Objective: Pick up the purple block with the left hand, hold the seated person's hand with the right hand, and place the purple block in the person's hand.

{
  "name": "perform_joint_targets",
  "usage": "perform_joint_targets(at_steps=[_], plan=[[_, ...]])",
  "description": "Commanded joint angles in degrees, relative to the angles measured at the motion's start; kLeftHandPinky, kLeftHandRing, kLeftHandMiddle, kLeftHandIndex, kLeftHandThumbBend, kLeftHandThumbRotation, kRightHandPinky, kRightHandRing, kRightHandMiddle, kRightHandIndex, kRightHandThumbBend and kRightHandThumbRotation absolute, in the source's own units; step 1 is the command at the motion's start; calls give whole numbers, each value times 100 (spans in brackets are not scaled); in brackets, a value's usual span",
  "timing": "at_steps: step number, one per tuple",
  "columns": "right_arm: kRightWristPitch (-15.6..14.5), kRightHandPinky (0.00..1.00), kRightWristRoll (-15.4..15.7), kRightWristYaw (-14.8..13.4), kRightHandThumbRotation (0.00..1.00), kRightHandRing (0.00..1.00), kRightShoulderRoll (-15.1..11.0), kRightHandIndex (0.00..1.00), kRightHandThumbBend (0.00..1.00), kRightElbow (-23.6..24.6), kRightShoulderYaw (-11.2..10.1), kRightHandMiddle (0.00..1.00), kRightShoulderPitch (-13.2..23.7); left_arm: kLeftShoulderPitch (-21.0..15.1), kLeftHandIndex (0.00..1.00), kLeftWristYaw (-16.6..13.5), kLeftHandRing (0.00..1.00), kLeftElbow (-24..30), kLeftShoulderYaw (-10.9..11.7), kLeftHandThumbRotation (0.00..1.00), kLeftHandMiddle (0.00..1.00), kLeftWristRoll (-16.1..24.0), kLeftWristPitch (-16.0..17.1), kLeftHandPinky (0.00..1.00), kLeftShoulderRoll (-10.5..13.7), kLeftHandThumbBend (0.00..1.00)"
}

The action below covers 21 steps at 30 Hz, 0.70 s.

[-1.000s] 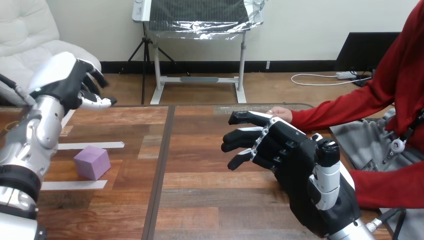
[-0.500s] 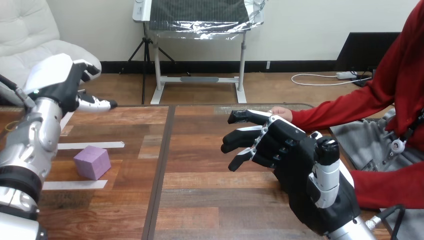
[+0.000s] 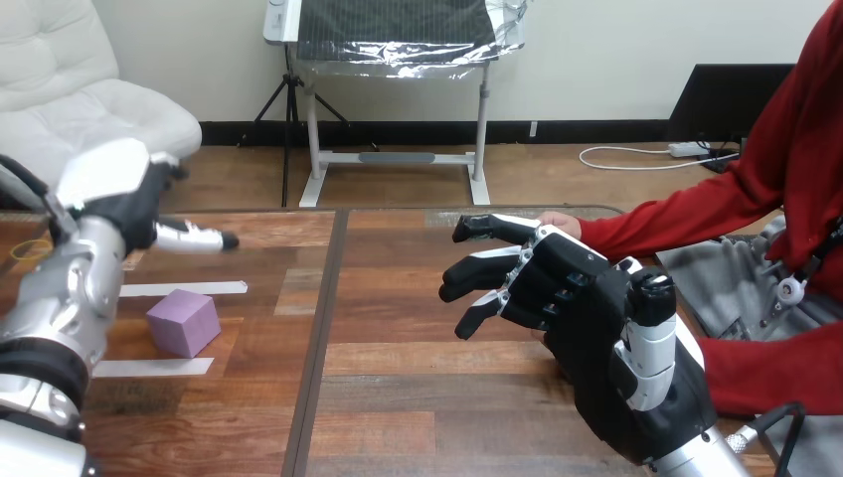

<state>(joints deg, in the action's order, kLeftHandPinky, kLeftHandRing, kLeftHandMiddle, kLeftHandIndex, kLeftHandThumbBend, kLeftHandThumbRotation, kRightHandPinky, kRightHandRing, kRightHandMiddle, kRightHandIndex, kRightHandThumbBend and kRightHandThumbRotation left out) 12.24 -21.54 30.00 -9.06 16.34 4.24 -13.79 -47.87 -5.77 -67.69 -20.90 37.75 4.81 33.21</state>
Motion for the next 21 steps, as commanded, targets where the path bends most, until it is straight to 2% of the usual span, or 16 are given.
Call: perform_joint_targets(at_steps=[1,7,12,21], plan=[[103,47,-75,-39,100,64,71,73,94,89,-75,63,249,-268,84,63,86,-91,-216,47,85,147,-43,86,-63,91],[112,47,-133,-9,100,63,72,72,95,110,-76,63,229,-282,84,203,86,-213,-403,40,85,285,22,87,-64,90],[125,47,-155,-1,100,63,72,72,96,111,-81,63,211,-344,84,555,87,-265,-537,33,86,361,27,89,-61,88],[112,48,-170,-20,100,63,85,72,97,136,-70,62,178,-461,85,1234,89,-326,-600,19,88,333,-99,92,-103,88]])
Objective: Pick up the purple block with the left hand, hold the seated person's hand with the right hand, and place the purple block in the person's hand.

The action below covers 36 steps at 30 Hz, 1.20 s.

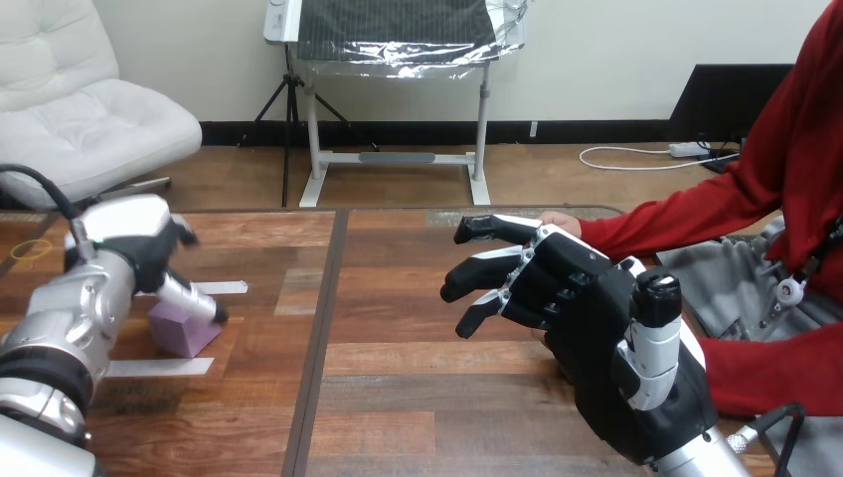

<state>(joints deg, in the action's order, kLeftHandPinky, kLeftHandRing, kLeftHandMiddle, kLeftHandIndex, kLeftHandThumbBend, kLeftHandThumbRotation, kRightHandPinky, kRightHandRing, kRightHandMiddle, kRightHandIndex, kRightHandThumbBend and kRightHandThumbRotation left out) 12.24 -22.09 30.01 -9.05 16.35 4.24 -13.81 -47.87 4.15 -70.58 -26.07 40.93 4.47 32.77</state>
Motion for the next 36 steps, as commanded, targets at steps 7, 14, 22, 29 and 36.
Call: perform_joint_targets(at_steps=[7,14,22,29,36], plan=[[91,48,-120,-34,100,63,92,72,98,157,-51,62,158,-522,85,490,90,-54,-213,15,89,125,-206,91,-91,89],[115,48,-148,-9,100,62,110,72,98,124,-45,62,163,-578,86,694,89,-104,-280,17,89,120,-354,92,-141,86],[132,48,-135,-1,100,62,119,72,97,136,-27,62,141,-578,85,786,88,-112,-325,25,87,125,-486,90,-170,79],[127,48,-129,-8,100,62,112,72,97,146,-35,61,136,-544,84,753,86,-135,-324,31,86,114,-581,86,-221,76],[125,48,-134,-16,100,61,115,72,97,165,-37,61,129,-490,85,652,85,-137,-299,34,86,92,-705,81,-273,78]])
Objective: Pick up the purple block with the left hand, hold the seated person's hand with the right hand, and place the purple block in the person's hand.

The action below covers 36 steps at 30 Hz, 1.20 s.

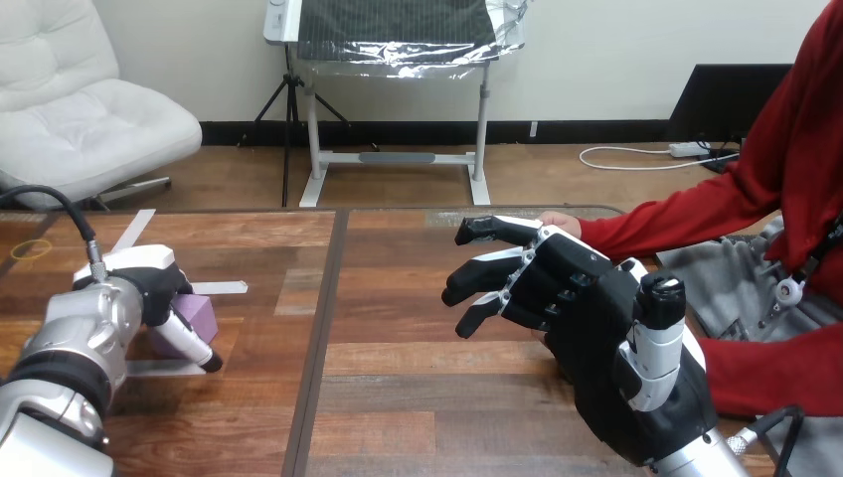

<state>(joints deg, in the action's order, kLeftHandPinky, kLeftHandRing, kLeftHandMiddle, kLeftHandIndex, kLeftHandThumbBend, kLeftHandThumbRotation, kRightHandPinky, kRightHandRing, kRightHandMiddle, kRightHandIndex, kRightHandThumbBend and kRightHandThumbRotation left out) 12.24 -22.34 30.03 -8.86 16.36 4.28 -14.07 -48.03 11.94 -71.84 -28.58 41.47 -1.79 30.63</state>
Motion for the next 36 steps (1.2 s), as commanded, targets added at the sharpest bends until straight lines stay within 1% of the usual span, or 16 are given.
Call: perform_joint_targets(at_steps=[1,11,20,26,27,36], plan=[[125,48,-112,-16,100,61,97,72,97,162,-42,61,155,-469,85,-139,85,-9,-47,34,87,36,-93,81,-66,78],[181,48,-106,13,100,61,96,72,97,130,-50,61,165,-384,86,-425,85,-6,-35,33,88,29,-260,78,-147,82],[214,48,-82,-6,100,60,104,71,96,116,-47,61,167,-314,86,-610,84,-11,-28,30,88,-3,-214,74,-172,81],[224,48,-70,-20,100,60,103,71,96,111,-45,61,166,-272,85,-675,83,-12,14,26,88,-63,-147,67,-181,80],[223,48,-71,-21,100,60,101,71,96,111,-45,61,166,-268,85,-672,83,-10,25,24,88,-79,-135,64,-182,79],[229,48,-111,7,100,60,102,70,96,86,-47,61,183,-242,82,-756,79,-15,35,15,84,-125,-62,55,-182,77]])
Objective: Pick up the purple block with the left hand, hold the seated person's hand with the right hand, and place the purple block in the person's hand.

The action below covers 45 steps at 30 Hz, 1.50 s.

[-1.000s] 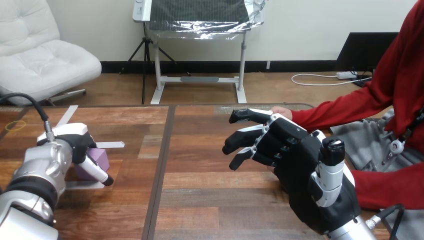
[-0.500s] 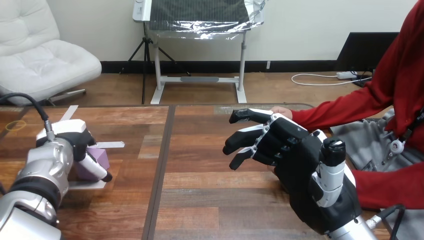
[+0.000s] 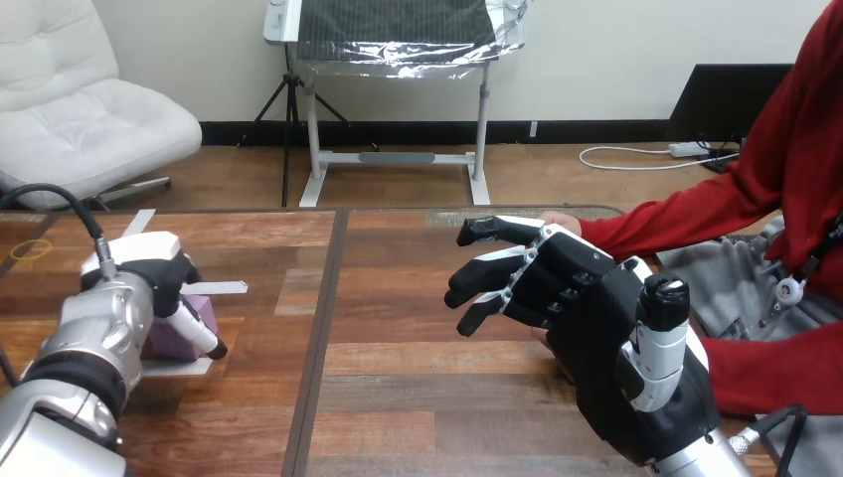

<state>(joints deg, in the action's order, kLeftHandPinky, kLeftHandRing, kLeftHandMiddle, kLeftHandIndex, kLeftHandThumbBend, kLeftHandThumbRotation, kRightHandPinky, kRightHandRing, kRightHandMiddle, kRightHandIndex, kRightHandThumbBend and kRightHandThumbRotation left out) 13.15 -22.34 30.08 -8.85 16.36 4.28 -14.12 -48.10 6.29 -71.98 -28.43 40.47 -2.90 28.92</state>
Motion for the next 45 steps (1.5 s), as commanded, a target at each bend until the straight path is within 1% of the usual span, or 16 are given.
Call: perform_joint_targets(at_steps=[1,5,7,14,16,18,20,25,26,27,30,34,41,45], plan=[[139,48,-109,1,100,60,101,70,96,85,-47,61,189,-236,81,-196,78,-1,18,14,84,-26,52,54,-11,76],[145,48,-91,-8,100,60,99,70,96,91,-47,61,191,-236,79,-218,77,-17,27,9,82,-45,79,53,-7,76],[148,47,-90,-5,100,60,99,70,96,91,-46,61,195,-238,79,-211,77,-22,32,5,82,-54,85,53,-4,75],[143,47,-74,-22,100,60,99,70,96,100,-45,60,199,-267,76,-132,74,-19,22,1,79,-65,160,53,37,74],[144,47,-86,-14,100,59,101,70,96,92,-45,60,202,-273,75,-120,71,-10,34,0,77,-78,166,51,43,74],[150,47,-83,-12,100,59,101,70,96,89,-44,60,205,-281,74,-85,64,-11,91,0,74,-140,166,46,45,74],[156,47,-77,-18,100,59,106,70,96,88,-45,60,205,-284,73,-72,60,-15,140,0,71,-195,171,43,47,73],[168,47,-61,-33,100,59,117,70,95,86,-42,60,202,-293,70,-32,46,-10,179,0,60,-281,171,33,57,72],[168,47,-62,-32,100,59,116,70,95,84,-42,60,201,-294,70,-20,46,-8,185,0,60,-301,183,33,65,72],[167,47,-63,-31,100,59,115,70,95,83,-43,60,200,-293,69,-14,43,-7,189,0,55,-315,192,31,70,71],[162,47,-54,-43,100,59,114,70,95,88,-40,60,193,-291,68,5,39,-6,193,0,51,-334,222,29,89,70],[167,47,-61,-37,100,59,117,70,95,81,-37,60,197,-291,67,39,36,-12,222,0,46,-368,237,27,102,69],[134,47,-72,-47,100,59,116,70,95,109,-31,60,196,-296,64,98,35,-10,227,0,44,-369,244,26,124,68],[129,46,-81,-43,100,59,113,70,95,118,-29,60,194,-307,63,133,36,-27,203,0,45,-360,221,27,128,65]])
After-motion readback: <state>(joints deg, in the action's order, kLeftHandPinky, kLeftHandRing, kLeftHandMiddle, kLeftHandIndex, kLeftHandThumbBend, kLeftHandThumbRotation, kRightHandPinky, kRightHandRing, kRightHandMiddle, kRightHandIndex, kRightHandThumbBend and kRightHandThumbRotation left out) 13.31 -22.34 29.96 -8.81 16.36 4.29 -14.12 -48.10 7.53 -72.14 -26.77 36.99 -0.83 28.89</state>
